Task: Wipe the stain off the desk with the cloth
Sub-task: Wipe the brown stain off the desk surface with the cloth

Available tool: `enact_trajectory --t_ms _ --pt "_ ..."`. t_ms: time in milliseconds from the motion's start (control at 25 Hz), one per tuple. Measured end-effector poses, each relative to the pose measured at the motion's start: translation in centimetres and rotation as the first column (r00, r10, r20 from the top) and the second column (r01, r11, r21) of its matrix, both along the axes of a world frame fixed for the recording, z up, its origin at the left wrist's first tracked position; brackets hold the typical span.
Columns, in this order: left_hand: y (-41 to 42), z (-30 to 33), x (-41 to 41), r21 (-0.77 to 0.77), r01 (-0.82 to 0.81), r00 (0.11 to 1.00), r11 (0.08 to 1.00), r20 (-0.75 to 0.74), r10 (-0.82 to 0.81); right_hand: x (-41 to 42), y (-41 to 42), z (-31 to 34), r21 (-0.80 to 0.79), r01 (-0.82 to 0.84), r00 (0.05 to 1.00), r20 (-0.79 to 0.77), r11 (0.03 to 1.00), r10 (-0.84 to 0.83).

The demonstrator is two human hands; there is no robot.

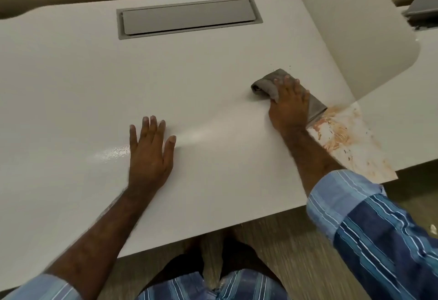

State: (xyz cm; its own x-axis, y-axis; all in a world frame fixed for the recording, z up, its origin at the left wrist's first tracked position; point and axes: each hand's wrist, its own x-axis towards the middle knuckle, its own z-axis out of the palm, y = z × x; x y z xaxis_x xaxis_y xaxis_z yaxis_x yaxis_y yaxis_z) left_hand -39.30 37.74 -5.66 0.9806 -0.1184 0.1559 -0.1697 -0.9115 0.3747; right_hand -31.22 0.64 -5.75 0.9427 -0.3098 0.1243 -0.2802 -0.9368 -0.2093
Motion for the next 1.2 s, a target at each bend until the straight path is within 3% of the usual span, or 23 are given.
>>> enact_trajectory --t_ms 120,200,320,440,560,800,960,1080,1200 --pt "-2.1 0.2 0.6 -0.024 0.027 1.000 0.999 0.015 -0.027 -2.2 3.5 0.5 0.010 0.045 0.998 0.035 0.999 -0.045" --pt "-4.1 0.3 1.4 -0.052 0.058 0.998 0.997 -0.019 -0.059 -7.0 6.8 0.7 -0.010 -0.030 0.995 0.098 1.000 0.031" --pt "-7.7 0.4 2.8 -0.050 0.137 0.989 0.989 -0.044 -0.139 -17.2 10.8 0.7 0.020 -0.158 0.987 0.026 0.987 0.158" --pt "-12.2 0.4 3.9 -0.027 0.246 0.966 0.969 -0.070 -0.247 -24.1 9.6 0.5 0.042 -0.108 0.993 -0.047 0.993 0.110" --pt "-16.1 0.3 5.0 -0.003 0.336 0.940 0.942 -0.062 -0.335 -23.9 3.6 1.0 0.025 0.078 0.995 -0.061 0.997 -0.076" --pt "-19.4 -1.2 5.3 0.072 0.441 0.897 0.895 -0.081 -0.435 -14.6 -6.8 1.6 -0.011 0.334 0.937 -0.103 0.943 -0.333" --pt "-19.3 -1.7 5.4 0.027 0.428 0.900 0.904 -0.100 -0.423 -17.1 -0.1 1.0 -0.107 0.329 0.936 -0.097 0.938 -0.339" --pt "-19.3 -1.6 5.4 0.016 0.430 0.898 0.903 -0.110 -0.426 -23.0 6.4 0.5 -0.041 0.303 0.951 -0.057 0.952 -0.305" --pt "-19.3 -1.4 5.4 0.000 0.433 0.895 0.901 -0.118 -0.430 -26.0 6.5 0.6 0.019 0.353 0.934 -0.058 0.935 -0.352"
